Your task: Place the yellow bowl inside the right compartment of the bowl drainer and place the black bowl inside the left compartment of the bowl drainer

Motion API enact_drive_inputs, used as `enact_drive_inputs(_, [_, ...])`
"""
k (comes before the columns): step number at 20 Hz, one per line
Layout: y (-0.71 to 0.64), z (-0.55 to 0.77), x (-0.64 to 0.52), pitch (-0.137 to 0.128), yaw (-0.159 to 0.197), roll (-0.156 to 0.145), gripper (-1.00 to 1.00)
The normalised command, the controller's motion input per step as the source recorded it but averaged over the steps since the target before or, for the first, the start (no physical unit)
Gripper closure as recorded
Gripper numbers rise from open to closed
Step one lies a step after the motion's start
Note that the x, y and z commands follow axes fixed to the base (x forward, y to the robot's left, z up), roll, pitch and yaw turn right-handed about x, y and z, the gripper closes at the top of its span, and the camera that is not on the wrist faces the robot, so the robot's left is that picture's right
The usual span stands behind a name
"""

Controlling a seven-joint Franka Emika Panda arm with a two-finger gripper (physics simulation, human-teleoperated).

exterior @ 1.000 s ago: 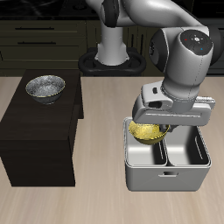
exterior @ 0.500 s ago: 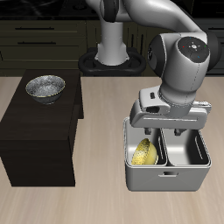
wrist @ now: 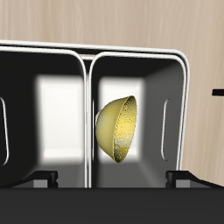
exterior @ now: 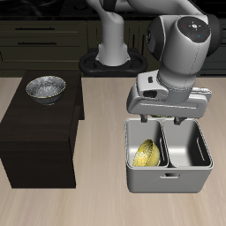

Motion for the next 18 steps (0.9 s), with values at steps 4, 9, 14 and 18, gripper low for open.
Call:
enact_drive_inputs(4, [-0.29, 0.56, -0.35, -0.054, -0.031, 0.012, -1.00])
enact_drive_inputs(9, [-0.09, 0.38, -0.14, -0.032, -0.004, 0.035, -1.00])
enact_drive_inputs(14, [-0.31, 0.56, -0.28, -0.033, -0.024, 0.019, -1.00])
enact_drive_inputs(18, [-0.21, 0.47, -0.28, -0.064, 0.045, 0.033, -1.00])
